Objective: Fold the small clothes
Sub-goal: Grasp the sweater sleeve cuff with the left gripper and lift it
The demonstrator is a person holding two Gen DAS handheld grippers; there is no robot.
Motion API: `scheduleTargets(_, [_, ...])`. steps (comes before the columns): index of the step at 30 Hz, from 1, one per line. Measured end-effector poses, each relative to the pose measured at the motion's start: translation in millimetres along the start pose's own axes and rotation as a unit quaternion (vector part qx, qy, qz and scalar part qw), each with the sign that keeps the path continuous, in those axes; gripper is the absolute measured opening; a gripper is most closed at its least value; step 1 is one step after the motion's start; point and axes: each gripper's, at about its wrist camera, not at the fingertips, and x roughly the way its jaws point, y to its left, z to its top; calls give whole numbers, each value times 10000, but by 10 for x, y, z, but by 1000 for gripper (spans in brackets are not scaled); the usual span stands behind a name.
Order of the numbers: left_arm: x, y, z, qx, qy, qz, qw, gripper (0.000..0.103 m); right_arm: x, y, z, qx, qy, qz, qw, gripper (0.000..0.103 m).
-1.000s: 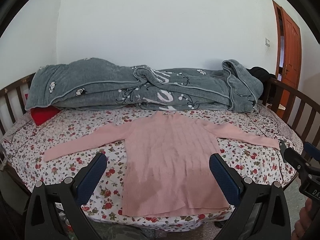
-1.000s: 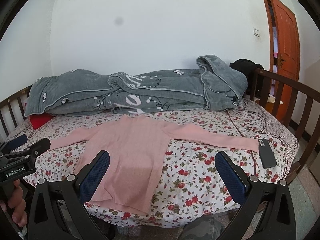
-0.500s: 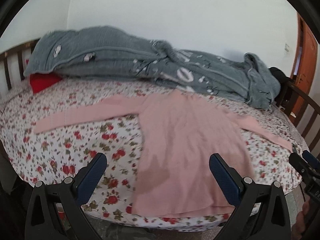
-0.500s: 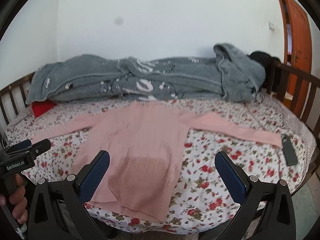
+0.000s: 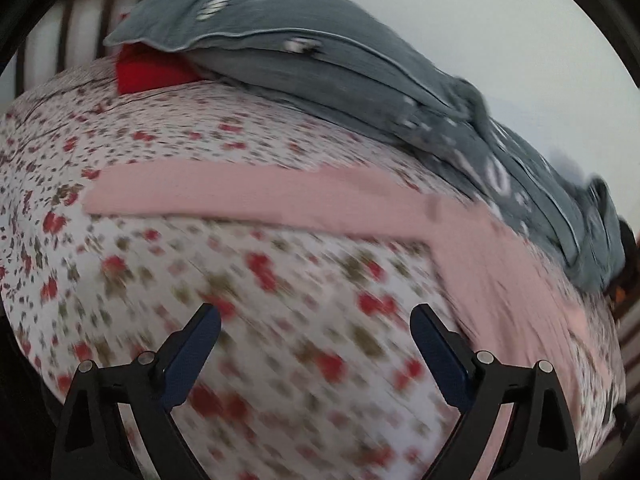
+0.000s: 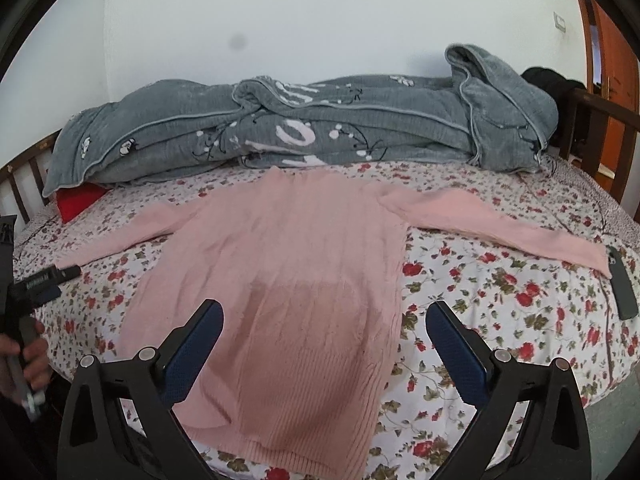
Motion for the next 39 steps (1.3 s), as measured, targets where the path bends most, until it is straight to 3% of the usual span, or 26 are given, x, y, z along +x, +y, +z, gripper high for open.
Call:
scheduleTargets(6, [292,763,336,-786,-110,168,9967,90,215,-1,-58,-75,191,-189,9996,96])
scheduleTargets(9, [456,1180,406,-1404,-41,-12,9901,82,293,-17,-131,-48,258,-315,9992,93])
scheduleTargets(12, [519,1478,465,-1939,-169,-323,9804,69,369,-27,-195,23,370,-428,9984,90])
scheduleTargets(15, [576,1612,561,-2155,-166,-408,9755,57,411,-27,-232,62,450,-502,9977,89])
scheduleTargets(19, [680,1732,694,-2372,-73,123,9714,20,521,-2,-166,225,473,-213,9984,89])
scheduleTargets(20, [682,1749,725,-2516,-59,312,9673,13,552,10,-128,213,451,-145,9986,89])
scheduleTargets(22, [662,1709,789,-2470,-59,488,9678,7,609,31,-24,162,350,-83,9992,88])
scheduleTargets(24, [557,1520,890,-2178,-161,907,9716,7,669,53,131,91,230,-41,9997,88])
scheduleTargets(27, [323,1134,1051,-1824,-363,1090,9765,6,769,35,421,54,55,120,9999,88])
scheduleTargets(30, [24,502,1230,-1115,-673,1231,9838,6,835,-78,710,19,-173,368,9992,88])
scheduleTargets(33, [-188,-178,1351,-562,-829,1153,9883,6,842,-315,836,71,-409,388,9984,88])
scheduleTargets(39, [-222,-1747,1376,491,-1023,880,9896,6,845,-995,661,723,-655,371,9945,88])
